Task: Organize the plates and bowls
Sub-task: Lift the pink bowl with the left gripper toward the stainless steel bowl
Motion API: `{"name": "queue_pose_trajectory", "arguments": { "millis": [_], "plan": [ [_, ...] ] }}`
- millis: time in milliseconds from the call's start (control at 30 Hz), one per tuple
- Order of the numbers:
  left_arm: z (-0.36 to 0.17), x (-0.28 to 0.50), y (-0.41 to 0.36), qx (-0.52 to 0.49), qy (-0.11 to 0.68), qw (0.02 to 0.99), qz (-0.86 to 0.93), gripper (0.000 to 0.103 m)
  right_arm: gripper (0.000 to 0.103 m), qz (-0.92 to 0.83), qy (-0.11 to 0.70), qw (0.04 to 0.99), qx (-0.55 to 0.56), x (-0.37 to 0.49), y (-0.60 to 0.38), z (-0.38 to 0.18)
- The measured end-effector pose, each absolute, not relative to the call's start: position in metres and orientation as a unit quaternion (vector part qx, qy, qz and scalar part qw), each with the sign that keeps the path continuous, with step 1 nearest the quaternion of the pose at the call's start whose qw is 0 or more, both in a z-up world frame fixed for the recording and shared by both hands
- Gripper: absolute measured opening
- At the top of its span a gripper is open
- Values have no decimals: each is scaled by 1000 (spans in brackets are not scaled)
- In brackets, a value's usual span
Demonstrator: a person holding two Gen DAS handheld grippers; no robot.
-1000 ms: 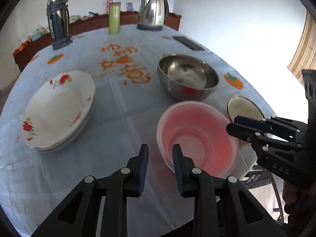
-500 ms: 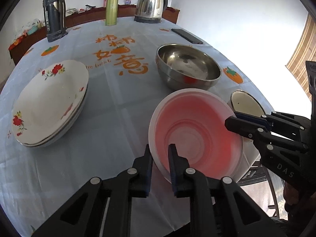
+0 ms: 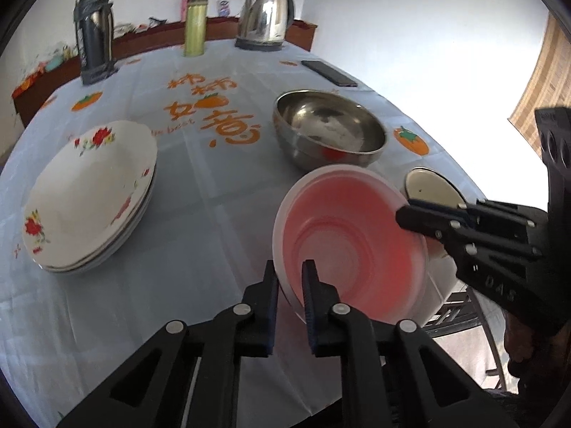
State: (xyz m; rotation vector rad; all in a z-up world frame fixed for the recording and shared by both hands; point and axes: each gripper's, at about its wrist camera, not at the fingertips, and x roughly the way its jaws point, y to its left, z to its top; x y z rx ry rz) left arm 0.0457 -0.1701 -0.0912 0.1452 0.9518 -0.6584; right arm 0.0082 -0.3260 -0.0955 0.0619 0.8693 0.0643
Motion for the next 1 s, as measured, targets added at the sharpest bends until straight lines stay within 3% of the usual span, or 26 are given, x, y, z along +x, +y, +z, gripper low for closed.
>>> {"name": "queue_pose_trajectory", "arguments": {
  "millis": [333, 733, 1000],
  "plan": [
    [-69, 51, -168, 44, 438, 839, -321, 8, 6, 33, 399, 915, 42, 6, -333, -81],
    [-17, 88, -202, 51, 391, 856, -334, 8, 7, 11, 324, 945, 43, 27, -358, -24],
    [-15, 121, -225, 47, 408, 851, -328, 8, 8, 1, 316, 947, 55, 59, -384, -19]
  ]
}}
